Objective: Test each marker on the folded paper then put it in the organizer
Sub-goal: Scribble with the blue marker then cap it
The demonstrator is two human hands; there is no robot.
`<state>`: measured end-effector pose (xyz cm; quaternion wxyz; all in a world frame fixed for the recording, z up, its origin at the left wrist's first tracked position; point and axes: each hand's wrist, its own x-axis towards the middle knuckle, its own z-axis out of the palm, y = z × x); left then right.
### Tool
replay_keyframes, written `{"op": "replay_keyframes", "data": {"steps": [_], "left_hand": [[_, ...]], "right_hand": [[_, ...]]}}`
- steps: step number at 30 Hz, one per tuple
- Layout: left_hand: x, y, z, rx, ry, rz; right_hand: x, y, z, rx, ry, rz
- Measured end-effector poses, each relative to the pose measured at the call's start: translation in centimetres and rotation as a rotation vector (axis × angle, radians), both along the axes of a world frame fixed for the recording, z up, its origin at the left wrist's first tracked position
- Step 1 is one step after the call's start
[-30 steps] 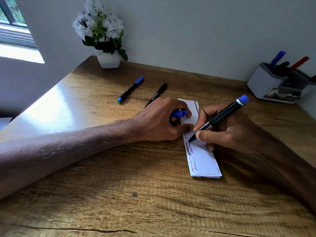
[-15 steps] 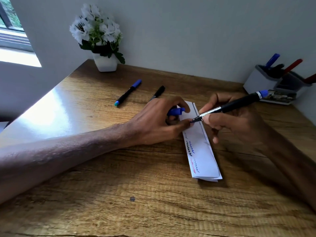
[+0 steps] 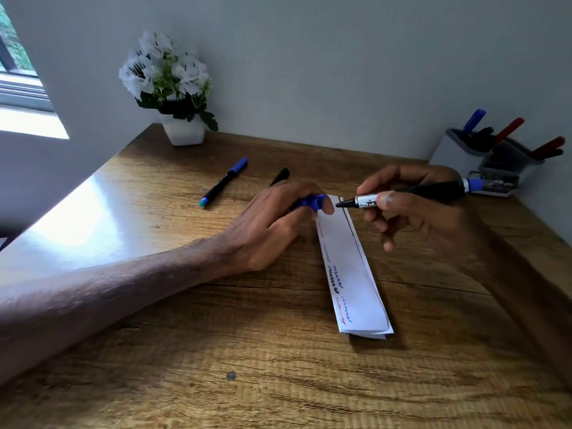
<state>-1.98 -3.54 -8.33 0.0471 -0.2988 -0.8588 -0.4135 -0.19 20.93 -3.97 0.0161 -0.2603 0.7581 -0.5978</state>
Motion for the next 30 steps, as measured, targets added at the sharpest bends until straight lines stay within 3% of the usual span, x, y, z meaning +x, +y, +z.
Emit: {"op": "replay_keyframes", "data": {"steps": [15,22,30], "left_hand": [[0.5,0.2,0.3,-0.053,0.187,-0.101],[0.2,0.1,0.4,0.097,-0.015,-0.115],[0.2,-0.2,0.6,0.095,-0.002,-0.25]], "right_hand": [[0.1,-0.6,-0.1,0.111,0.062,-0.029],[-0.1,-0.7,-0.2,0.055,0.074,-0.058],[-0.1,-1.3,-0.5,0.069,0.088,-0.001]]}}
